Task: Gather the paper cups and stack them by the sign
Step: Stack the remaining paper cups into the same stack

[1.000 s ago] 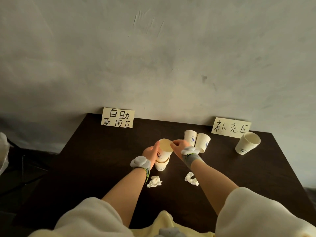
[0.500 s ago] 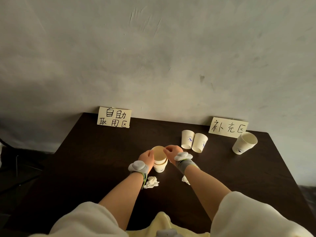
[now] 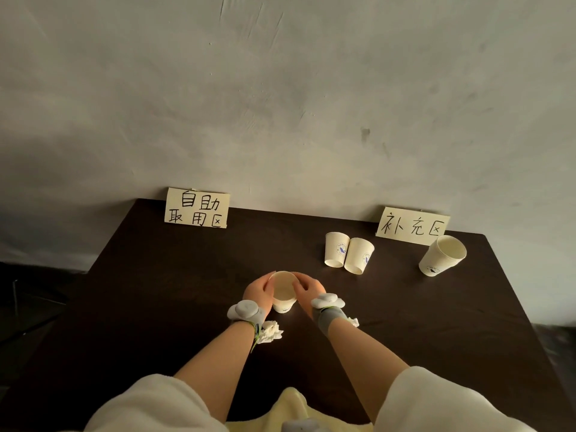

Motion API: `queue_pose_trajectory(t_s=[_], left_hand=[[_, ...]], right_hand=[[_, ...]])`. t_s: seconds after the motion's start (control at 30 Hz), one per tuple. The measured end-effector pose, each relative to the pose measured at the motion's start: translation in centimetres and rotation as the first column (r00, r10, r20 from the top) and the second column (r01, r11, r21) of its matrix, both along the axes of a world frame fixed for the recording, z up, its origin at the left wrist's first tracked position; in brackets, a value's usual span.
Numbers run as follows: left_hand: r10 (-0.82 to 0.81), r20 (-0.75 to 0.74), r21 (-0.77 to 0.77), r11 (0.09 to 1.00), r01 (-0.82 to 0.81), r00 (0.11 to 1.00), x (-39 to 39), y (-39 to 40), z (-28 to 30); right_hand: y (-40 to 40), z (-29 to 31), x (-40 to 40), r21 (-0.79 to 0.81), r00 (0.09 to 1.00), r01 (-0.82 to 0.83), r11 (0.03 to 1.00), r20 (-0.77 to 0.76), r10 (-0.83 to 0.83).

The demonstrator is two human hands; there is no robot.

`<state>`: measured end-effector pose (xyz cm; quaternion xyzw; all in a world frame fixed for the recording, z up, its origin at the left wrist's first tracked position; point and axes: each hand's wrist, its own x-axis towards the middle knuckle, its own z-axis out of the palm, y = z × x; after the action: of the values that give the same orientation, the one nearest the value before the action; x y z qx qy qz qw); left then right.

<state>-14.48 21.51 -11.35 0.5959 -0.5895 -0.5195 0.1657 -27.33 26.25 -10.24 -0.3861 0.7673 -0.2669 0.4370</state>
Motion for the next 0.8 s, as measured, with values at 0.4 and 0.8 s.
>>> queue_pose_trajectory(t_s=[0.4,0.8], left_hand=[[-0.037,0.164,-0.136,0.989,0.059,0.986,-2.6,-3.9,1.1],[0.016,0.067,-0.072,0.997,-0.011,0.998,-4.2,-6.4,-0.7]], right_hand=[[-5.1,2.4,-6.2,0.111,0.979,0.107,0.988,-0.186,-0.085],[-10.5,3.4,-13.6,0.389,0.905,0.189,0.902,-0.426,-0.005]])
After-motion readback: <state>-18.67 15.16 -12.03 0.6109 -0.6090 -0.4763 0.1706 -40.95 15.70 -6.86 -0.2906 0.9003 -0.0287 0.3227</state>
